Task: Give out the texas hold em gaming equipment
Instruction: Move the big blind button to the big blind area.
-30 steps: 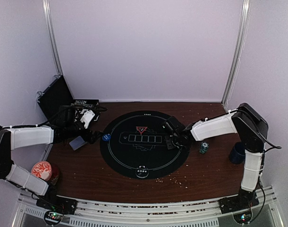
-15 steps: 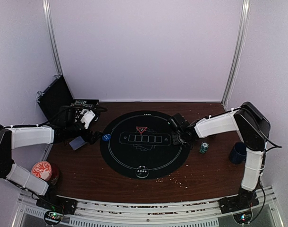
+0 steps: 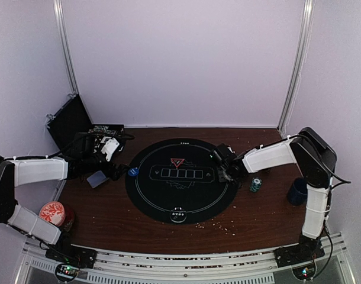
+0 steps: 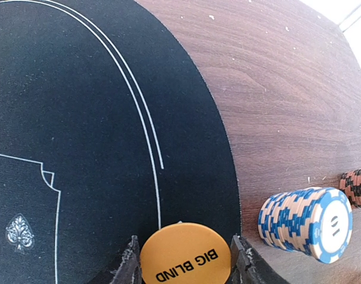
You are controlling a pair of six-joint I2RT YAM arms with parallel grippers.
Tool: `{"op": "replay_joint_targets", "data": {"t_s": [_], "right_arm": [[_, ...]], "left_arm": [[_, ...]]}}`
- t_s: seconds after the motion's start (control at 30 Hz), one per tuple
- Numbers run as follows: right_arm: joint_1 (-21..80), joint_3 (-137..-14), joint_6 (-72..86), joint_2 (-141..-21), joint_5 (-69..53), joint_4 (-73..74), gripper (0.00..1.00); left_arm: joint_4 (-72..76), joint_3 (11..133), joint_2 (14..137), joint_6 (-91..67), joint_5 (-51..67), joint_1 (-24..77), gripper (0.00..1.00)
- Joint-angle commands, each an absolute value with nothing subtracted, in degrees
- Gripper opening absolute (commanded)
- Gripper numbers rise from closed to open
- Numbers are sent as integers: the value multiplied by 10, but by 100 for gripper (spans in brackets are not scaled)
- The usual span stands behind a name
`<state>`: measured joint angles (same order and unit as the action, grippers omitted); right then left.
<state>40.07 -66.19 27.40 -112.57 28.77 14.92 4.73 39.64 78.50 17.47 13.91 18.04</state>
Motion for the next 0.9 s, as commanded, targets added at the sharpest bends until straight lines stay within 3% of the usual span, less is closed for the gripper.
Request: {"op": "replay_joint_targets", "data": {"t_s": [0.0, 0.23, 0.67, 0.77, 0.87], "right_arm": [[396, -678, 279, -1137, 320, 167, 50], [396, -683, 280, -1142, 323, 174, 52], [414, -684, 264, -1106, 297, 165, 74], [441, -694, 251, -1081, 277, 165, 82], [472, -726, 240, -1075, 269, 182, 97]], "left_arm": [[80, 398, 790, 171, 145, 175, 98], [80, 398, 789, 171, 145, 175, 98], [81, 399, 793, 170, 146, 176, 98], [82, 399, 793, 171, 145, 176, 98], [82, 399, 795, 171, 145, 175, 98]]}}
